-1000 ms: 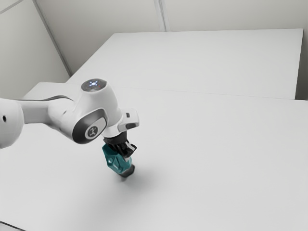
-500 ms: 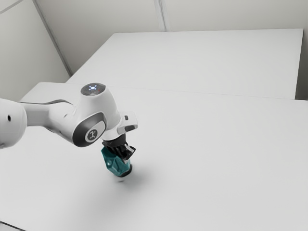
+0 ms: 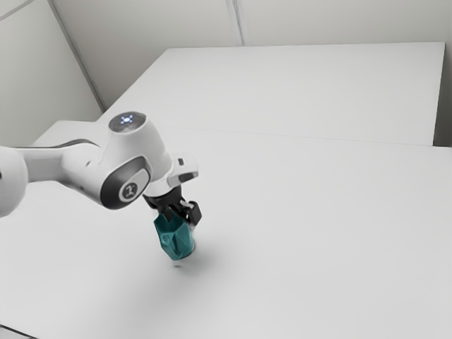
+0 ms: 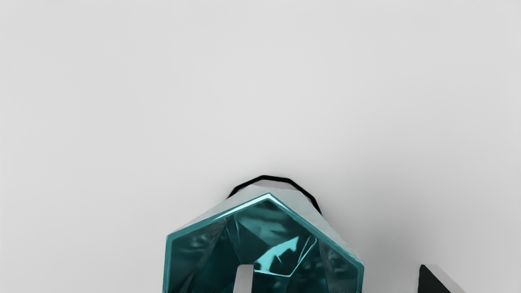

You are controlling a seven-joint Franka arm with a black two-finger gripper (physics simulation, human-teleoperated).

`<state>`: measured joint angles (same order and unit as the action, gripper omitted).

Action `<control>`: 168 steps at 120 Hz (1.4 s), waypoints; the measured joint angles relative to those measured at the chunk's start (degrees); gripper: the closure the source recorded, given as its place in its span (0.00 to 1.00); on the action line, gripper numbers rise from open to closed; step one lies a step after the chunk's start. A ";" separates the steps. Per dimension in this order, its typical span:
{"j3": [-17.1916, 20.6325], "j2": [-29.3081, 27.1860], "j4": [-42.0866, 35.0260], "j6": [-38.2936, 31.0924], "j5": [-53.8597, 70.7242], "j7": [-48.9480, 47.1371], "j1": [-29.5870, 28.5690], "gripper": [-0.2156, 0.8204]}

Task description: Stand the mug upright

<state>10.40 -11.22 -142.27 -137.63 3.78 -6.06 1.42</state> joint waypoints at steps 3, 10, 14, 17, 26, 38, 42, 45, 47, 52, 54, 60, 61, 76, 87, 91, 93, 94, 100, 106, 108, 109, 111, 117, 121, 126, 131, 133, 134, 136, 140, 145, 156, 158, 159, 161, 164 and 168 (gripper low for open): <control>-0.01 -0.21 0.15 0.09 -0.06 0.04 0.00 0.38; 0.04 -0.55 0.58 0.48 -0.18 0.12 0.06 0.34; 0.05 -0.63 1.30 1.12 -0.42 0.16 0.07 0.33; 0.05 -0.66 1.95 1.72 -0.74 0.20 0.08 0.32; 0.06 -0.53 4.34 4.07 -1.95 0.28 -0.05 0.29; 0.06 0.03 8.54 8.26 -2.97 0.38 -0.77 0.27; 0.06 0.25 10.08 9.78 -3.18 0.42 -0.93 0.26; 0.06 0.49 11.09 10.85 -3.31 0.44 -1.00 0.26; 0.06 0.66 11.70 11.53 -3.38 0.46 -1.02 0.26; 0.06 1.19 13.18 13.16 -3.53 0.50 -1.08 0.25; 0.06 1.40 13.77 13.79 -3.58 0.52 -1.10 0.25; 0.06 2.10 15.59 15.60 -3.70 0.60 -1.13 0.25; 0.06 2.21 15.95 15.91 -3.71 0.61 -1.13 0.25; 0.00 3.42 20.64 20.35 -3.85 0.79 -1.77 0.24; -0.02 4.30 23.78 23.38 -3.90 0.89 -2.33 0.24; -0.03 4.65 25.05 24.54 -3.91 0.92 -2.52 0.24; -0.04 4.79 25.68 25.11 -3.92 0.93 -2.57 0.23; -0.05 4.85 25.96 25.40 -3.92 0.93 -2.60 0.23; -0.05 5.52 27.93 27.12 -3.93 0.96 -2.92 0.23; -0.09 6.16 29.96 28.76 -3.93 1.01 -3.29 0.23; -0.10 6.41 30.70 29.34 -3.92 1.02 -3.40 0.23; -0.10 6.53 31.14 29.65 -3.92 1.02 -3.44 0.23; -0.10 6.80 31.94 30.25 -3.91 1.04 -3.52 0.23; -0.16 7.36 34.13 31.96 -3.89 1.07 -3.63 0.23; -0.18 7.77 35.53 33.08 -3.86 1.09 -3.65 0.23; -0.32 8.30 37.27 34.50 -3.84 1.11 -3.55 0.23; -0.42 8.67 38.75 35.89 -3.82 1.13 -3.56 0.23; -0.46 8.92 39.49 36.46 -3.80 1.13 -3.58 0.23; -0.47 9.03 39.85 36.74 -3.79 1.14 -3.60 0.23; -0.49 9.23 40.57 37.31 -3.77 1.15 -3.66 0.23; -0.52 9.62 41.93 38.39 -3.72 1.16 -3.80 0.23; -0.59 10.15 43.73 39.66 -3.66 1.17 -3.95 0.23; -0.67 10.92 47.03 41.90 -3.52 1.21 -4.37 0.23; -0.69 11.00 47.64 42.29 -3.49 1.21 -4.45 0.23; -0.69 11.05 47.94 42.49 -3.47 1.21 -4.49 0.23; -0.70 11.12 48.48 42.88 -3.43 1.22 -4.58 0.23; -0.71 11.19 49.13 43.43 -3.38 1.23 -4.72 0.23; -0.72 11.25 49.85 44.08 -3.31 1.24 -4.91 0.23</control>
<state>9.68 0.02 -92.42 -93.56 0.47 -4.82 -3.49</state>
